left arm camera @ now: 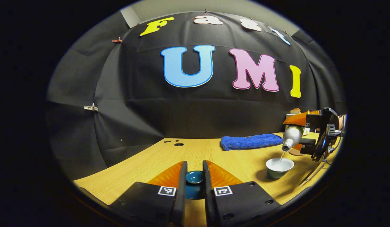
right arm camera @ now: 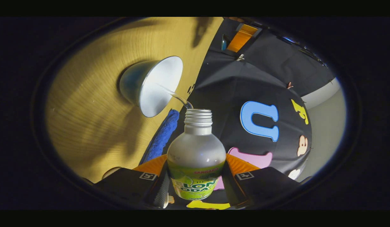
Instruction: Open the teacup lid with one hand, grasp the water bottle and pour water into the teacup with the other hand; after pouring, place the water bottle on the coaster and then close the teacup lid.
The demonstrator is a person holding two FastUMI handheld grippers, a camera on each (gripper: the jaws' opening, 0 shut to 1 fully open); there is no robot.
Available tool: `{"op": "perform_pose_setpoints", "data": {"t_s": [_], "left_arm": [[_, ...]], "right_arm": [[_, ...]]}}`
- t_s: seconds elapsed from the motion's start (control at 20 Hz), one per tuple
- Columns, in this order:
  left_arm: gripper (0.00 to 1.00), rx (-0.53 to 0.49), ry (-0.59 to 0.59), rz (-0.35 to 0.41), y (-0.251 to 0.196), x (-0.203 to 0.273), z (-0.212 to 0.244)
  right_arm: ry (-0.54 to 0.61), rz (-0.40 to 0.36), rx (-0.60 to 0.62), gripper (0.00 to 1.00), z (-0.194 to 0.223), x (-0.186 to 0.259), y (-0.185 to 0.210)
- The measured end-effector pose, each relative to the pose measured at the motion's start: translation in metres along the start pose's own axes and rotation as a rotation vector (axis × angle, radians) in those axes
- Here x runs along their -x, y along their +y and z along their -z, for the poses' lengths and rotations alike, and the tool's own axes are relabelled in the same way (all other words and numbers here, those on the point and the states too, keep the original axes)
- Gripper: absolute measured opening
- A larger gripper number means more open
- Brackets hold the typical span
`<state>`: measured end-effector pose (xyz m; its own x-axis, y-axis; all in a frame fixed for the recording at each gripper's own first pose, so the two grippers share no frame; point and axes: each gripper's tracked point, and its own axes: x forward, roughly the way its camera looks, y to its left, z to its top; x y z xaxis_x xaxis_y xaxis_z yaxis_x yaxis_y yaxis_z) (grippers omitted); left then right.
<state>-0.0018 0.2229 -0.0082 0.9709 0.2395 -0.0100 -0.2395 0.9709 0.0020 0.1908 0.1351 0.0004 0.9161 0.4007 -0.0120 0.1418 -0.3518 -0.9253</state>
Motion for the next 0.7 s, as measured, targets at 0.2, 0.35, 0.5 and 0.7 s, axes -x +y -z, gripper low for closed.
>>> {"op": "perform_pose_setpoints", "data": {"t_s": [0.2, 0.35, 0.5, 0.7], "left_arm": [[0.29, 0.000, 0.000, 0.000, -0.0001, -0.0008, 0.0001], [0.29, 0.000, 0.000, 0.000, 0.0000, -0.0007, -0.0002], [0.29, 0.001, 0.000, 0.000, 0.0000, 0.0003, 0.0001], [0.29, 0.001, 0.000, 0.000, -0.0002, -0.0002, 0.0004]], "right_arm": [[-0.003, -0.004, 0.014, 0.75, 0.0067, -0.0007, -0.0001], [-0.008, 0.004, 0.040, 0.75, 0.0073, -0.0035, -0.0043], [-0.026, 0.006, 0.066, 0.75, 0.0038, -0.0040, -0.0057], [-0.049, 0.000, 0.101, 0.75, -0.0008, -0.0074, -0.0062]]}}
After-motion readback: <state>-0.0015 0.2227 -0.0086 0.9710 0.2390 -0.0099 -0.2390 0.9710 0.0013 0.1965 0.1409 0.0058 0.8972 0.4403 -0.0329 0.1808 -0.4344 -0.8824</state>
